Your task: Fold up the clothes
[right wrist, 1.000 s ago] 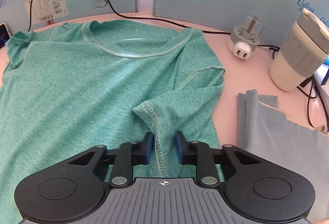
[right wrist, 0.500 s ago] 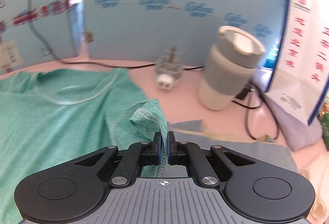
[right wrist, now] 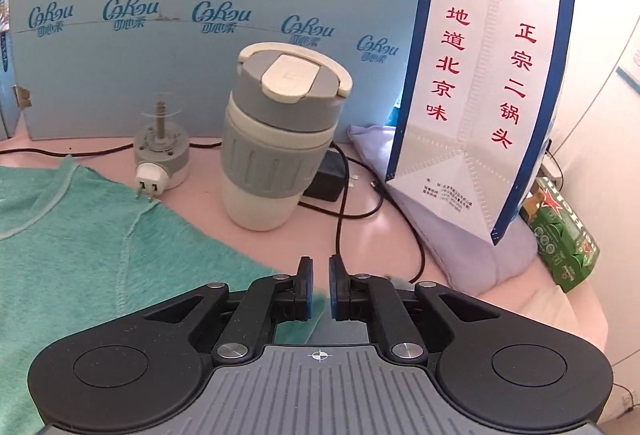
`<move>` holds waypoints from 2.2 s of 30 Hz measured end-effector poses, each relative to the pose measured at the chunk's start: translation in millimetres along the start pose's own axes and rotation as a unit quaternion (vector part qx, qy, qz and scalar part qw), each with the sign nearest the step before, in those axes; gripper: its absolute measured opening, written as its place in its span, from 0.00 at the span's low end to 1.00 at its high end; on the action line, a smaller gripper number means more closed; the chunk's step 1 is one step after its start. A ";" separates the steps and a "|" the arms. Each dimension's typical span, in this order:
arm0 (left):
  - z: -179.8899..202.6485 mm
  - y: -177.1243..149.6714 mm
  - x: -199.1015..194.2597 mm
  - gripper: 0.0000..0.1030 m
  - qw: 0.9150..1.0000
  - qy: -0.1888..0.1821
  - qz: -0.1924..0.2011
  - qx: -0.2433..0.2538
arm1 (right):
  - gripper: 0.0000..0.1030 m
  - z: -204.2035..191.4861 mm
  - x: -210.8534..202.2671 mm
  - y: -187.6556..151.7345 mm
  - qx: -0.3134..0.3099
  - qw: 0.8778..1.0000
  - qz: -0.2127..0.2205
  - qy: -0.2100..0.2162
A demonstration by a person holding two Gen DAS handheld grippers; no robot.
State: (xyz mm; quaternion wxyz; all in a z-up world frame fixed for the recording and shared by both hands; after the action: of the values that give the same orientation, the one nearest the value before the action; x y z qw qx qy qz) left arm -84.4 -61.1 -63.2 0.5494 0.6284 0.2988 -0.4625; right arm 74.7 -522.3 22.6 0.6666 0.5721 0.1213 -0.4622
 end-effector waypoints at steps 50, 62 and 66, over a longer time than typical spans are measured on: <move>-42.9 -60.7 -31.5 0.93 0.992 -0.014 0.060 -0.112 | 0.29 -434.3 -205.6 -91.1 -0.259 0.850 -0.057 0.454; -29.7 -34.0 -21.2 0.90 0.989 -0.068 0.090 -0.091 | 0.29 -439.3 -184.2 -86.2 -0.259 0.868 -0.050 0.420; -23.7 -25.6 -19.1 0.79 0.988 -0.083 0.096 -0.087 | 0.28 -442.8 -185.1 -87.6 -0.272 0.868 -0.039 0.414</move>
State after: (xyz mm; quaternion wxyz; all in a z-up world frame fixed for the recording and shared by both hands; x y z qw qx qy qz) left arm -108.6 -30.0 -57.2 0.6671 0.5629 0.2297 -0.4306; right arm 70.5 -39.4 -46.5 0.6657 0.5019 0.5293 -0.1576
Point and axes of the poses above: each gripper's, at about its wrist camera, not at the fingertips, and x roughly the way its jaws point, z to its right, y to its top, the point moved 8 cm from there along x, roughly the way its jaws point
